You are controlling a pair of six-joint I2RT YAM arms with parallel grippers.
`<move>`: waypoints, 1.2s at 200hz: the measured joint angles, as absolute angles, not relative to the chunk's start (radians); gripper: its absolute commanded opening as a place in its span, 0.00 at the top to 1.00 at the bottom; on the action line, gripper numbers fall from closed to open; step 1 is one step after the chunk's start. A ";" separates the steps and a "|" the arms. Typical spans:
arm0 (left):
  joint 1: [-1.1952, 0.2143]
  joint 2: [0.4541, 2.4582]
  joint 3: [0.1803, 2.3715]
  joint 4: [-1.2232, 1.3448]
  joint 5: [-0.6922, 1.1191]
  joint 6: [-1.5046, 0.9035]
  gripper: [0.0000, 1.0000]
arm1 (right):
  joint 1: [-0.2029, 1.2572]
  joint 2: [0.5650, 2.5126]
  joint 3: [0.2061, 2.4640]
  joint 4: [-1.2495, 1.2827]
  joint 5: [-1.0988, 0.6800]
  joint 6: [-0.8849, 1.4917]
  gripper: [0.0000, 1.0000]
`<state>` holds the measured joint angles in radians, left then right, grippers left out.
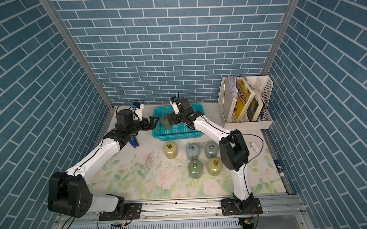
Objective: Take the tea canister out of the basket
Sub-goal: Pick up the tea canister from the basket.
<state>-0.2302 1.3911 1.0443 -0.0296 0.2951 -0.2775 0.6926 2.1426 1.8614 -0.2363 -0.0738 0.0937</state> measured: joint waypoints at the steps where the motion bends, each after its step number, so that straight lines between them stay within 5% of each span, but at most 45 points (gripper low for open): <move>1: -0.228 1.391 1.044 -0.030 0.297 -0.278 0.00 | 0.693 2.149 1.868 -0.238 -0.075 0.093 0.00; 97: -0.203 1.407 1.038 -0.024 0.305 -0.281 0.00 | 0.696 2.520 2.314 -0.362 -0.173 0.073 0.00; 240: -0.203 1.426 0.991 -0.004 0.308 -0.281 0.00 | 0.704 2.618 2.400 -0.389 -0.233 0.071 0.07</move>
<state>-0.2031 1.4261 0.9913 -0.0036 0.3077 -0.2813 0.7036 2.6179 2.3997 -0.3885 -0.2325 0.0711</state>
